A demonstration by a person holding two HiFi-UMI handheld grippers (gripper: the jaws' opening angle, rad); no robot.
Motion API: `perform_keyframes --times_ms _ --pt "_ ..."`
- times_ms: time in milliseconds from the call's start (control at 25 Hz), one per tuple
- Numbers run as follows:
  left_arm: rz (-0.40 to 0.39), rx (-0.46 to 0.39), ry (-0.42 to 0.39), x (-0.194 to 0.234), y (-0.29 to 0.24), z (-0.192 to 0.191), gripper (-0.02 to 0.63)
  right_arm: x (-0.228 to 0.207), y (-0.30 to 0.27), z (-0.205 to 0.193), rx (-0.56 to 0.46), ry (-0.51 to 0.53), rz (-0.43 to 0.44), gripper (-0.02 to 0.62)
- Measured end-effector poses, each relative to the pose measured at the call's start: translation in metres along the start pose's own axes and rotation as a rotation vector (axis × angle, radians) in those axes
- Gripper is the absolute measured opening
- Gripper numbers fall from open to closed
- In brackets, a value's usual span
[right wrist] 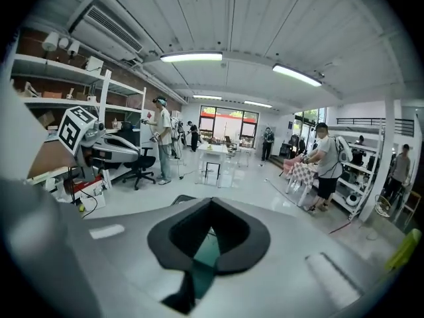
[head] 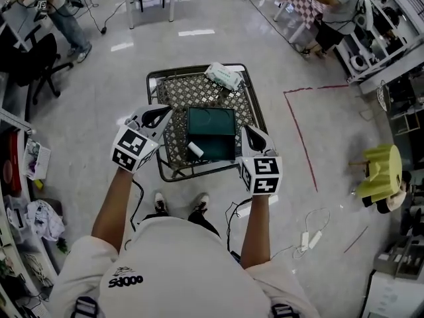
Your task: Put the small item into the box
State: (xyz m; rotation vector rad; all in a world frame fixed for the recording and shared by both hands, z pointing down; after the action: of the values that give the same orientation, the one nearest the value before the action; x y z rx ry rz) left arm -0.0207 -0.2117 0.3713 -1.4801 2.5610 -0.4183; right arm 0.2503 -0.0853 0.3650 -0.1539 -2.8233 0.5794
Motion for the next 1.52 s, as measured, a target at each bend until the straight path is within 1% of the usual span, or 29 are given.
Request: perform_keyframes --times_ms 120,320,600,800,1000,1120,1280,1520 --pt "-0.002 -0.033 -0.029 0.000 0.003 0.018 0.005 -0.005 0.011 0.018 -0.048 0.017 -0.011 0.011" --pt "0.003 -0.073 -0.107 -0.003 0.005 0.040 0.005 -0.012 0.031 0.045 -0.120 0.057 -0.042 0.011" --pt "-0.003 -0.131 -0.150 -0.009 0.008 0.069 0.005 -0.019 0.053 0.068 -0.191 0.087 -0.071 0.011" --pt "-0.005 -0.164 -0.166 -0.016 0.015 0.082 0.005 -0.022 0.062 0.071 -0.207 0.088 -0.082 0.011" --pt "-0.002 -0.178 -0.172 -0.018 0.021 0.083 0.006 -0.018 0.066 0.077 -0.228 0.101 -0.065 0.011" --pt "-0.001 -0.178 -0.176 -0.021 0.022 0.082 0.006 -0.016 0.067 0.077 -0.235 0.112 -0.059 0.011" --pt "-0.006 -0.177 -0.177 -0.023 0.022 0.082 0.005 -0.015 0.065 0.076 -0.221 0.129 -0.062 0.009" --pt "-0.017 -0.169 -0.172 -0.023 0.024 0.084 0.005 -0.013 0.065 0.078 -0.211 0.121 -0.057 0.009"
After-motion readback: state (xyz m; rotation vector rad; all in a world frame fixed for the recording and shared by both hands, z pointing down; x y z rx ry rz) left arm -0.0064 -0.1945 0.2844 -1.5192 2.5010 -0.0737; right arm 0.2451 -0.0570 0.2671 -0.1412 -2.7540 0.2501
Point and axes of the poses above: the fingertips, and each gripper's own axes: y backward along the fingers, x to its left, z out of its top, the point moved 9 cm from there along y, backward along the fingers, and after that the axes turned 7 degrees about y, right-handed, at the moved point
